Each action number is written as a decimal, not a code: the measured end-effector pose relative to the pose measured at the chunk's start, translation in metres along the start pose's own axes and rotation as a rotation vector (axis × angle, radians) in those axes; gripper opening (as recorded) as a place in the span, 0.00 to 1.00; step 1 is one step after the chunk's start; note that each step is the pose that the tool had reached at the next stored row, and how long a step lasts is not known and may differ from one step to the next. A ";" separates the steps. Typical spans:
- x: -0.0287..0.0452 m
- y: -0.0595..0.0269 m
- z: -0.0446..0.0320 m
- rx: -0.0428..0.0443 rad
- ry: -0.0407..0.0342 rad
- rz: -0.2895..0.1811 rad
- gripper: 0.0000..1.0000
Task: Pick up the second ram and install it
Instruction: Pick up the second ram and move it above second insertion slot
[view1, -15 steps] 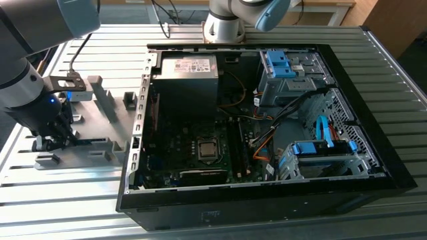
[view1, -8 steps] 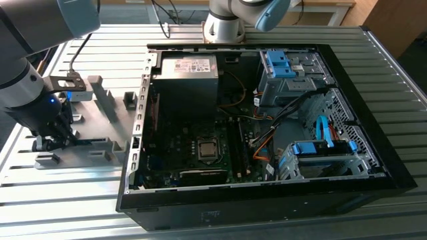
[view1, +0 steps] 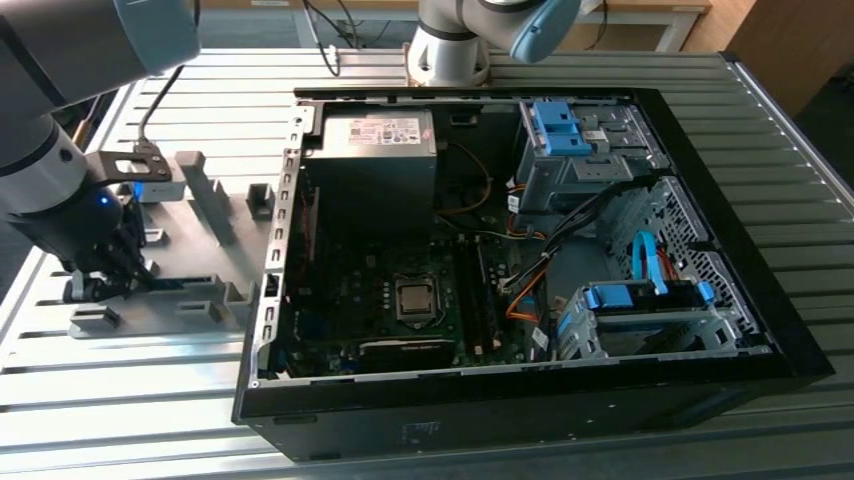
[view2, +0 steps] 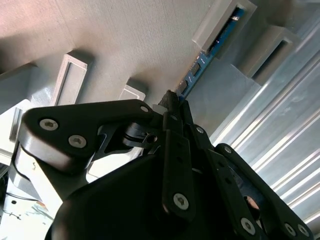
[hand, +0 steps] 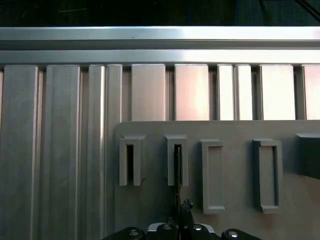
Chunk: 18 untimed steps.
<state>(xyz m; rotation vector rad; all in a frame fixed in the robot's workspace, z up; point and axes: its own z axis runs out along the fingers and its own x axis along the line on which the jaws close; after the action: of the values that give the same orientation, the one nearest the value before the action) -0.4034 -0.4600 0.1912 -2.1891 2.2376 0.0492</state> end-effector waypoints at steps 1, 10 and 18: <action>0.0000 0.0000 -0.0006 0.0001 -0.0001 0.000 0.14; -0.0003 0.0002 -0.0088 0.0001 -0.0001 0.000 0.14; -0.0005 0.0002 -0.0149 0.0004 -0.0003 0.000 0.14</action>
<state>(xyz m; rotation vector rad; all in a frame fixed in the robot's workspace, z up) -0.4033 -0.4600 0.2062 -2.1888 2.2373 0.0490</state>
